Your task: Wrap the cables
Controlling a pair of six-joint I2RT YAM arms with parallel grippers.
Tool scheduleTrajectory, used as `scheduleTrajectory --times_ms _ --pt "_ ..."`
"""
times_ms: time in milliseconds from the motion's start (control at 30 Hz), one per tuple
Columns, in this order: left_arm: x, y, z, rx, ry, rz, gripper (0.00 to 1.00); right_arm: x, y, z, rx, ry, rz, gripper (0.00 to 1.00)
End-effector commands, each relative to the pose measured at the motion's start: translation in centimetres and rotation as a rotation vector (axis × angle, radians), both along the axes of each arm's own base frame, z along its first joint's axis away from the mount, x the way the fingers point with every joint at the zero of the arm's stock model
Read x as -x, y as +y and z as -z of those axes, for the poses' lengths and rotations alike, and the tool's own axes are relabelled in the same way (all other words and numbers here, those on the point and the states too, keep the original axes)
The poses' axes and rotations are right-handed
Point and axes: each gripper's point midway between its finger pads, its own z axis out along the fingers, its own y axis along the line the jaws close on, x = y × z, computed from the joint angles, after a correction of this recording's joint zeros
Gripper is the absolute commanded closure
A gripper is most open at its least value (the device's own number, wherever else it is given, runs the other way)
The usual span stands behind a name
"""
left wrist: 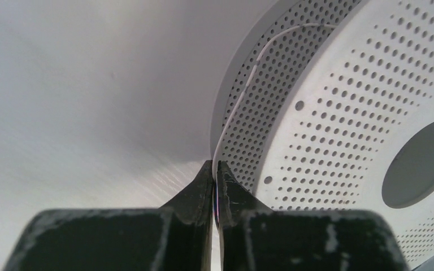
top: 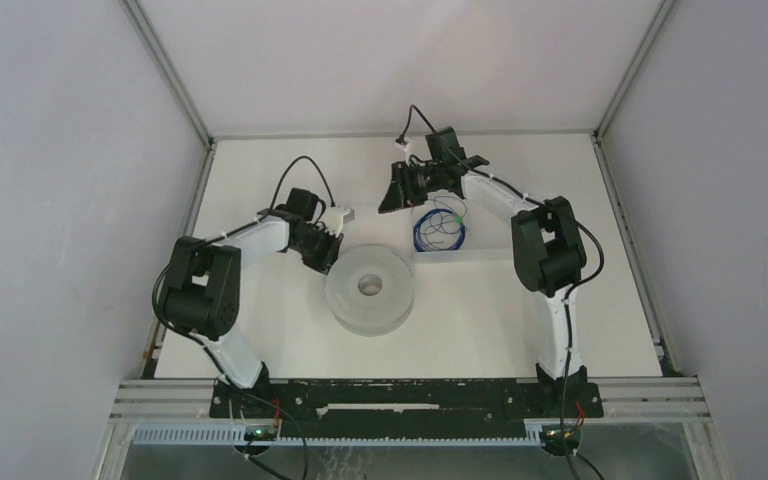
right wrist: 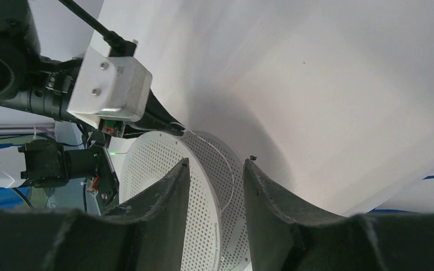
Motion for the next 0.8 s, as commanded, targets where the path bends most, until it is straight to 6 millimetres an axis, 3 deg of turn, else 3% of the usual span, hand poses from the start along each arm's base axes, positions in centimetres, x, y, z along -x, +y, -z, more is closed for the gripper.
scheduleTrajectory --times_ms 0,433,767 --pt "-0.6 -0.6 -1.8 0.031 -0.076 -0.026 0.91 -0.1 0.0 -4.2 -0.058 -0.104 -0.001 0.54" --pt "1.2 0.1 -1.5 0.012 -0.068 0.043 0.72 0.7 -0.1 -3.4 -0.055 -0.086 -0.001 0.55" --pt "1.8 0.8 -2.1 0.029 -0.076 0.091 0.65 1.3 0.3 -2.9 -0.052 -0.08 -0.016 0.55"
